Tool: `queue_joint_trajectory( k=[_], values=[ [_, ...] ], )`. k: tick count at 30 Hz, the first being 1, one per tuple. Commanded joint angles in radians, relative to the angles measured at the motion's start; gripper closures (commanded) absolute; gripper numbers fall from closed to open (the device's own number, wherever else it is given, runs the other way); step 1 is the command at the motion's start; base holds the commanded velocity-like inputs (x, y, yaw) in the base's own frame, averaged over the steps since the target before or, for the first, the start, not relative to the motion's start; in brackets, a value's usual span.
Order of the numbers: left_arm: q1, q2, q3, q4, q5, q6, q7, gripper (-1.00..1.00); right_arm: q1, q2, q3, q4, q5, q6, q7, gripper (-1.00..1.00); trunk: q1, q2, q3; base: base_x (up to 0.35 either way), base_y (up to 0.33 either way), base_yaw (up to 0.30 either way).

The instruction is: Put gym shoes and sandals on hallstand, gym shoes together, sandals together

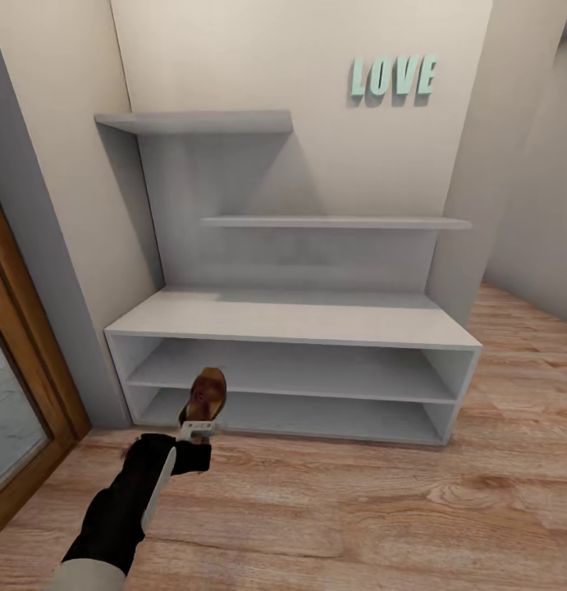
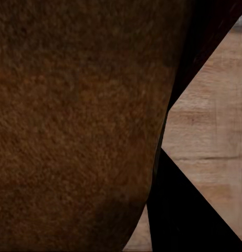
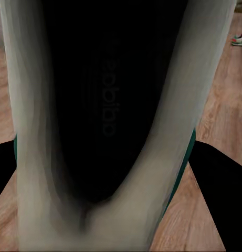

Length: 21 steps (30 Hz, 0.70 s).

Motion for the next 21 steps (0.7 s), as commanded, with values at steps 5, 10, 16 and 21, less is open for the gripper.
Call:
queue_joint_trajectory(
  k=[5, 10, 16, 21],
  values=[
    [-0.119, -0.036, -0.015, 0.168, -0.052, 0.008, -0.010, 1.00, -0.001, -0.024, -0.002, 0.025, 0.001, 0.005, 0.000, 1.00, 0.000, 0.000, -0.001, 0.000, 0.000, 0.000],
    [-0.265, -0.041, -0.017, 0.333, -0.054, 0.009, -0.010, 1.00, -0.001, -0.027, 0.000, 0.027, 0.100, 0.023, 0.000, 1.00, 0.000, 0.000, -0.001, 0.000, 0.000, 0.000],
    [-0.294, -0.039, -0.018, 0.364, -0.055, 0.010, -0.009, 1.00, -0.001, -0.027, 0.000, 0.027, 0.203, 0.080, 0.000, 1.00, 0.000, 0.000, -0.001, 0.000, 0.000, 0.000],
    [-0.295, -0.037, -0.019, 0.367, -0.055, 0.010, -0.009, 1.00, -0.001, -0.027, 0.000, 0.027, 0.209, 0.085, 0.000, 1.00, 0.000, 0.000, -0.001, 0.000, 0.000, 0.000]
  ],
)
